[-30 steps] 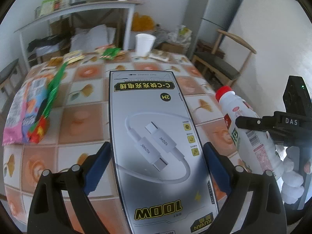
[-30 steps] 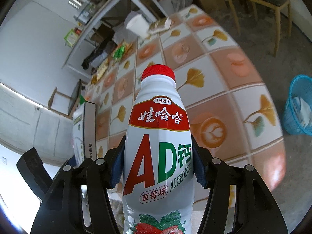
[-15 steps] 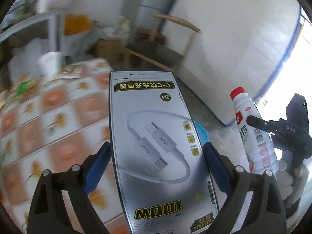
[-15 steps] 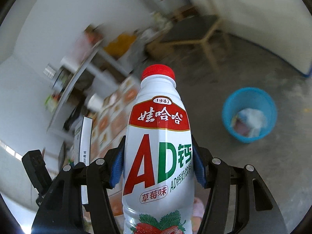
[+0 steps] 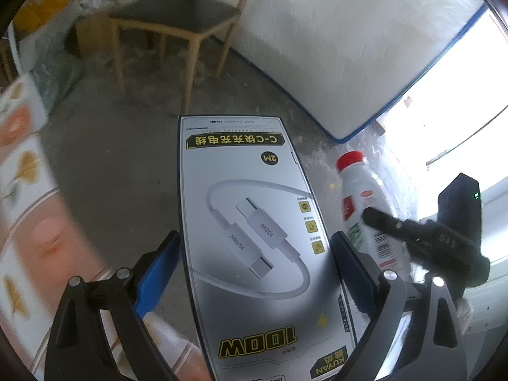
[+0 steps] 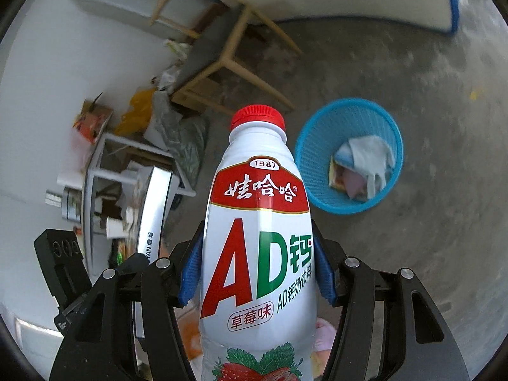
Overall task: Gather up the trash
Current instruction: 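Carry the bottle and box over the blue wastebasket and open both grippers, then swing both tools back over the table toward the snack bags, then grasp the pink snack bag with the left gripper while the right gripper grasps the green bag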
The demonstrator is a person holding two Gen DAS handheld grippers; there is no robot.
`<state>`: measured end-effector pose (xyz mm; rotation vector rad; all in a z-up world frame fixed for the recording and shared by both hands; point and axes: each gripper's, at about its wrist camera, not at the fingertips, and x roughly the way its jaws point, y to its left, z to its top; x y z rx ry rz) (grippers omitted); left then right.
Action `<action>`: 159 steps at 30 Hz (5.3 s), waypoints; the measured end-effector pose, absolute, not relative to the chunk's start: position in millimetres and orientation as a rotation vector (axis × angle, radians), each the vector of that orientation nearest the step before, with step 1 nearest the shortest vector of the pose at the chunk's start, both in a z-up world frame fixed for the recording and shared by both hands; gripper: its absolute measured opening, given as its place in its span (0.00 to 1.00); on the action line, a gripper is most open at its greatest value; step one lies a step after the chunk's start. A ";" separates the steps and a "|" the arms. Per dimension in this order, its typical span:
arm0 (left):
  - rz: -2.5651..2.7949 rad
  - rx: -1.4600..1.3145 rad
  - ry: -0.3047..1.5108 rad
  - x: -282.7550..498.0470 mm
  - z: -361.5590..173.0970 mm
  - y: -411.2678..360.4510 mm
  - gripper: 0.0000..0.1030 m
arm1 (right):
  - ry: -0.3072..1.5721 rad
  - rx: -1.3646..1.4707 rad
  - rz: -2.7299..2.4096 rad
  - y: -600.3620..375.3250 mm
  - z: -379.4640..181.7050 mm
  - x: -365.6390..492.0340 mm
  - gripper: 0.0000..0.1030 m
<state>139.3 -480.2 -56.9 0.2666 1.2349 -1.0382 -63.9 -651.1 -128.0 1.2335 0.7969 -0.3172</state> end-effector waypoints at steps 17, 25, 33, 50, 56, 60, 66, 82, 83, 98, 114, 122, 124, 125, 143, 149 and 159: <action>-1.025 0.187 1.390 172.7 -136.7 -593.8 0.91 | 0.763 1.472 -0.491 -734.4 -252.9 -43.1 0.68; -1.059 0.125 1.363 174.0 -129.6 -605.9 0.91 | 0.726 1.435 -0.501 -730.6 -233.7 -73.0 0.68; -1.127 0.062 1.266 169.3 -87.6 -568.6 0.91 | 0.729 1.378 -0.514 -728.6 -227.5 -90.0 0.68; -1.165 -0.096 0.951 126.8 34.6 -363.4 0.94 | 0.767 1.093 -0.410 -642.2 -140.6 -88.9 0.69; -1.011 -0.144 0.840 123.1 46.0 -253.8 0.94 | 0.792 0.961 -0.335 -597.7 -94.2 -66.4 0.76; -0.885 -0.147 0.761 114.4 47.8 -176.8 0.94 | 0.801 0.891 -0.237 -567.0 -63.2 -39.3 0.76; -0.682 -0.172 0.641 92.1 51.4 -54.9 0.94 | 0.814 0.825 -0.052 -507.3 -28.3 12.2 0.76; -0.077 -0.408 0.572 80.0 3.7 214.3 0.90 | 1.030 0.710 0.504 -261.8 2.2 173.6 0.82; -0.069 -0.415 0.584 84.3 -1.2 221.3 0.90 | 1.047 0.709 0.526 -250.7 2.2 178.4 0.82; -0.043 -0.417 0.926 191.2 -66.5 260.8 0.71 | 1.269 0.726 0.683 -103.0 -28.7 272.5 0.81; -0.045 -0.292 0.936 193.6 -72.0 228.1 0.31 | 1.361 0.635 0.689 -48.2 -54.2 288.6 0.28; -0.117 -0.276 0.930 182.0 -63.9 198.7 0.25 | 1.343 0.616 0.648 -69.9 -50.7 277.1 0.09; -0.149 -0.269 0.928 175.9 -60.9 187.7 0.24 | 1.330 0.611 0.635 -81.1 -47.3 268.7 0.09; -0.169 -0.266 0.926 171.4 -59.1 180.4 0.24 | 1.324 0.610 0.629 -84.3 -45.9 265.6 0.09; -0.372 -0.209 0.943 110.6 -65.0 70.6 0.22 | 1.256 0.697 0.404 -176.8 -57.8 194.2 0.06; -0.382 -0.238 0.918 110.0 -59.3 67.6 0.22 | 1.211 0.681 0.348 -178.8 -52.3 192.5 0.06; -0.371 -0.304 0.861 109.5 -46.3 77.6 0.17 | 1.163 0.722 0.268 -205.8 -56.1 186.6 0.05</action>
